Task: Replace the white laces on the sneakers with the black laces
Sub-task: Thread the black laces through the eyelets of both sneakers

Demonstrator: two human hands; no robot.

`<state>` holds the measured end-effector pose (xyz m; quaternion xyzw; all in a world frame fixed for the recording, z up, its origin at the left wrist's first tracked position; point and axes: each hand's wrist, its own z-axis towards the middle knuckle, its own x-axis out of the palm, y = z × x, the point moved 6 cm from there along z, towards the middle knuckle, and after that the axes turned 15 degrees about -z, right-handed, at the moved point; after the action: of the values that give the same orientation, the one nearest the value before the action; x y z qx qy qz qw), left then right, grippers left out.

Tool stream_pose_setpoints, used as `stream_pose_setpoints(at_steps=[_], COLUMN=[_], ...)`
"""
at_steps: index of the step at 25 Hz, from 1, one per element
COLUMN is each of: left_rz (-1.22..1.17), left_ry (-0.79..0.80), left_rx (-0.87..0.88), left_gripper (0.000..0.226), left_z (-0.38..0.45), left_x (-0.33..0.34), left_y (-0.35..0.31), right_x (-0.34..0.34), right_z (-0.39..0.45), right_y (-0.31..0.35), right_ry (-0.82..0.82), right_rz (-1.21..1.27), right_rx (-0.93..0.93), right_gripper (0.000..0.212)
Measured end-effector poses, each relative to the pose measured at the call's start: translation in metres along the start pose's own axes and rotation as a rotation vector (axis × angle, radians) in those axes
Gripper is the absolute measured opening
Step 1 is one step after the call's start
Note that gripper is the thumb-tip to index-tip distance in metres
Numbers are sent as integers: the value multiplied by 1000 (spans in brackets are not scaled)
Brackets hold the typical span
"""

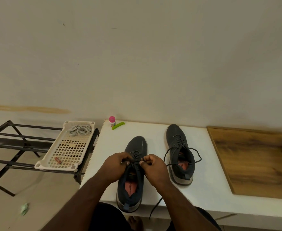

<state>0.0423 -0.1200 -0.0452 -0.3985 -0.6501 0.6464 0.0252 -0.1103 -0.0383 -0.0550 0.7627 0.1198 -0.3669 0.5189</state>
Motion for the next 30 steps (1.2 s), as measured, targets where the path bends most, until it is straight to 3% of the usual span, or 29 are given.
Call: stream_pose_setpoints(at_steps=[5, 9, 13, 21, 26, 30], left_rz=[4, -7, 10, 22, -2, 8], left_ry=[-20, -40, -44, -36, -52, -22], left_rx=[-16, -24, -41, -48, -63, -52], left_gripper=[24, 18, 14, 13, 14, 15], left_z=[0, 2, 4, 3, 3, 4], left_x=[-4, -3, -2, 4, 0, 4], left_y=[4, 7, 11, 9, 12, 12], right_x=[1, 8, 15, 10, 9, 11], right_z=[5, 12, 20, 22, 23, 25], right_y=[4, 20, 22, 13, 21, 16], right_ry=[-9, 52, 61, -9, 61, 41], right_rz=[-42, -259, -367, -325, -300, -342], right_rx=[-24, -176, -189, -77, -188, -157], right_gripper=[9, 21, 16, 10, 17, 10])
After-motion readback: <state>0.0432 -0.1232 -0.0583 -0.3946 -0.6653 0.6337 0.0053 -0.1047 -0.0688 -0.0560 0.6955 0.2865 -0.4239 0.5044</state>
